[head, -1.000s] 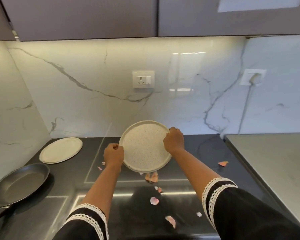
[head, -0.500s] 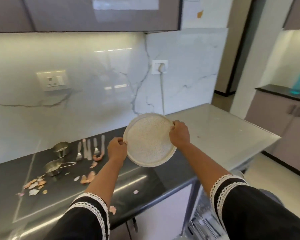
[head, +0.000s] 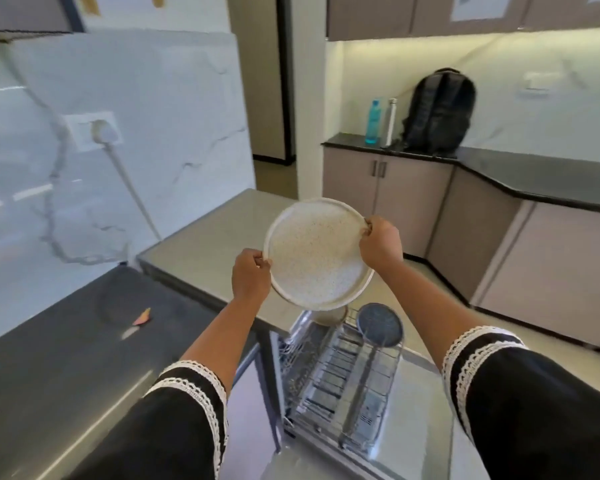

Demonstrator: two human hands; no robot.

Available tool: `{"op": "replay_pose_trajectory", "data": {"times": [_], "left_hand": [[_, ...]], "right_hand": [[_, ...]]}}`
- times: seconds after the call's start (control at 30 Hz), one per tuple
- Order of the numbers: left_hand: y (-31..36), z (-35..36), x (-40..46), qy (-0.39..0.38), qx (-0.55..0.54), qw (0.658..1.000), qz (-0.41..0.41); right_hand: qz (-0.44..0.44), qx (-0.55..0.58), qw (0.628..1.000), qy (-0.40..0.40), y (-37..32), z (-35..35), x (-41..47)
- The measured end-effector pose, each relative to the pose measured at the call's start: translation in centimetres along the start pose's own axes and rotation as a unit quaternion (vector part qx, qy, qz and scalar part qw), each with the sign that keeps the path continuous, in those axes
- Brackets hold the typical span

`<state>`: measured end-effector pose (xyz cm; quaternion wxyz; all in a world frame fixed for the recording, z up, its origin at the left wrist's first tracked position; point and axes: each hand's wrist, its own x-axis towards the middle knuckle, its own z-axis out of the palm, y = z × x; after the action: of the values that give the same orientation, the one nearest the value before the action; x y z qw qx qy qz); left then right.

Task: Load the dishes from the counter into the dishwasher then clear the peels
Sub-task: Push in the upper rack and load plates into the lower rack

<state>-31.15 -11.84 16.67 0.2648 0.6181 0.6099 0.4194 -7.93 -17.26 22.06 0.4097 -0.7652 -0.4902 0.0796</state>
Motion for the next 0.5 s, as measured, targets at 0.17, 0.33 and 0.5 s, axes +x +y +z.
{"op": "replay_pose_trajectory", "data": {"times": [0.17, 0.33, 0.5], "left_hand": [[3.1, 8.6, 0.8, -0.069, 0.003, 0.997, 0.032], [4.9, 15.7, 2.2, -0.123, 0.022, 0.989, 0.075], [5.3, 22.3, 4.0, -0.132, 0.019, 0.987, 0.084]], "right_hand": [[0.047, -0.040, 0.998, 0.029, 6.8, -3.6, 3.2], [0.087, -0.045, 0.994, 0.041, 12.6, -4.9, 6.1], [0.107, -0.047, 0.992, 0.038, 17.9, -4.8, 8.6]]}}
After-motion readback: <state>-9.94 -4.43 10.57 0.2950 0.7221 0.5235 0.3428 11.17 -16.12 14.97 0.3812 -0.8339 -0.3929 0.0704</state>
